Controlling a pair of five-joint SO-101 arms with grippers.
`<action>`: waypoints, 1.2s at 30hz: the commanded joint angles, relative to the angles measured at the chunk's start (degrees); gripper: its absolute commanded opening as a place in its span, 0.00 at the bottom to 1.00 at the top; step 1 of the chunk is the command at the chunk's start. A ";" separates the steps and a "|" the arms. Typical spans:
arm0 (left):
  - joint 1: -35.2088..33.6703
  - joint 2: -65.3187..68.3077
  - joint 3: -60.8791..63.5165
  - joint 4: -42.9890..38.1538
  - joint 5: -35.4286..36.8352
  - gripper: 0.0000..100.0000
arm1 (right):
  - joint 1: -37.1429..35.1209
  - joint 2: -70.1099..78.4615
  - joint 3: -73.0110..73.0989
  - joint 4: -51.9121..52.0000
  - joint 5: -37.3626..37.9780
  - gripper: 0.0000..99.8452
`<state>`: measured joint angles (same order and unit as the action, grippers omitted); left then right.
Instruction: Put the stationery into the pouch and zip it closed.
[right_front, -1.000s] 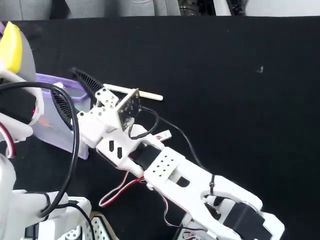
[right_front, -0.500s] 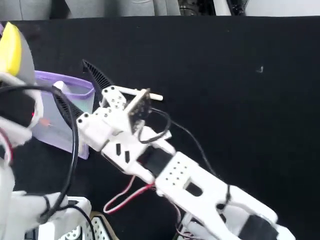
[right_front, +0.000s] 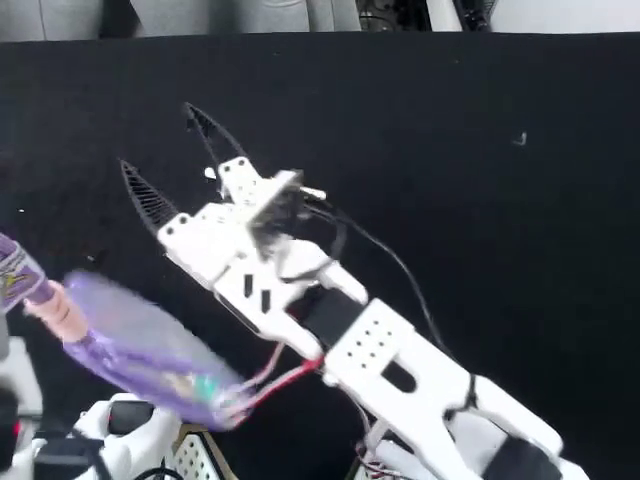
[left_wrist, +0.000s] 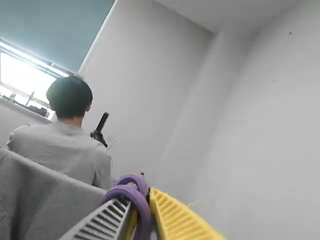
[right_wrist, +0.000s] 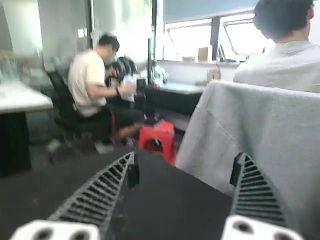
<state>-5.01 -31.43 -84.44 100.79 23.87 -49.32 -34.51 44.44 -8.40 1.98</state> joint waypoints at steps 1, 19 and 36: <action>-4.53 1.85 5.58 -0.09 -3.96 0.03 | 0.62 6.55 -17.10 16.35 5.89 0.29; -20.44 12.48 19.74 -8.35 0.97 0.03 | 1.67 2.59 -32.31 43.60 10.55 0.29; -20.44 12.66 20.26 -8.97 0.97 0.03 | -9.58 -40.04 -16.66 77.36 21.36 0.29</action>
<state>-24.97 -18.86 -64.31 93.14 24.40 -51.96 -67.30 23.43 66.77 22.90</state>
